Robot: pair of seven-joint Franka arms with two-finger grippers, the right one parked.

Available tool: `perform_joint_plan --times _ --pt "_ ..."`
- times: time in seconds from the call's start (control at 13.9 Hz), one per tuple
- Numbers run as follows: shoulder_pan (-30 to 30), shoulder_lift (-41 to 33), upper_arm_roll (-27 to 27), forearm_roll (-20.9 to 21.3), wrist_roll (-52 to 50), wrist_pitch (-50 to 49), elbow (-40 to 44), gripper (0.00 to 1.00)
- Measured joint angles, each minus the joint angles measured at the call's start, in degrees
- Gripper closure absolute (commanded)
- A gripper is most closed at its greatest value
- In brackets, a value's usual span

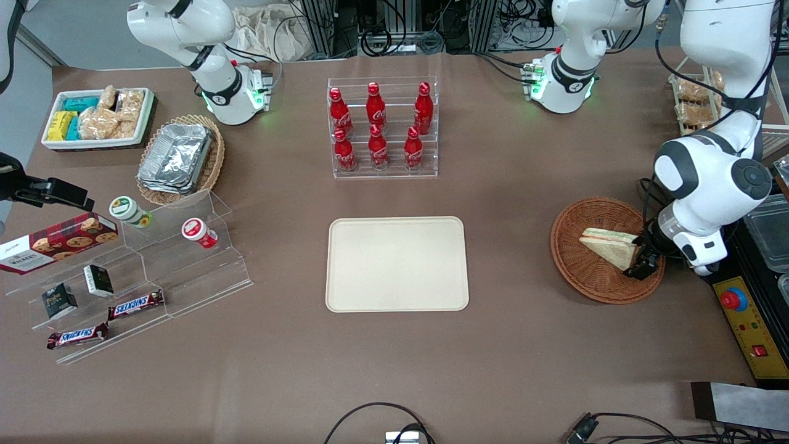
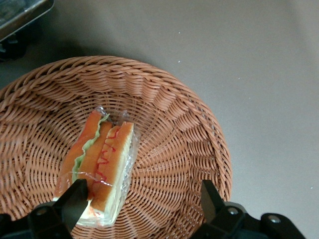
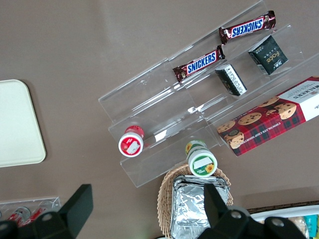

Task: Place sandwich from basket to tray
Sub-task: 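Lower the open left gripper around the sandwich and close on it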

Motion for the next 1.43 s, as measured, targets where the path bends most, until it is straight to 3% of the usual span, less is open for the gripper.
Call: perform_joint_plan --times 0.43,0.65,0.79,1.43 --pt "0.0 0.0 1.4 0.9 -0.1 -6.3 1.9 0.00" --pt "0.0 -0.3 1.7 7.2 -4.8 -11.5 4.6 0.00" --pt "-0.2 -0.4 1.6 8.9 -6.8 -14.5 6.5 0.00" --pt "-0.2 -0.2 1.6 9.0 -7.7 -14.6 5.2 0.00"
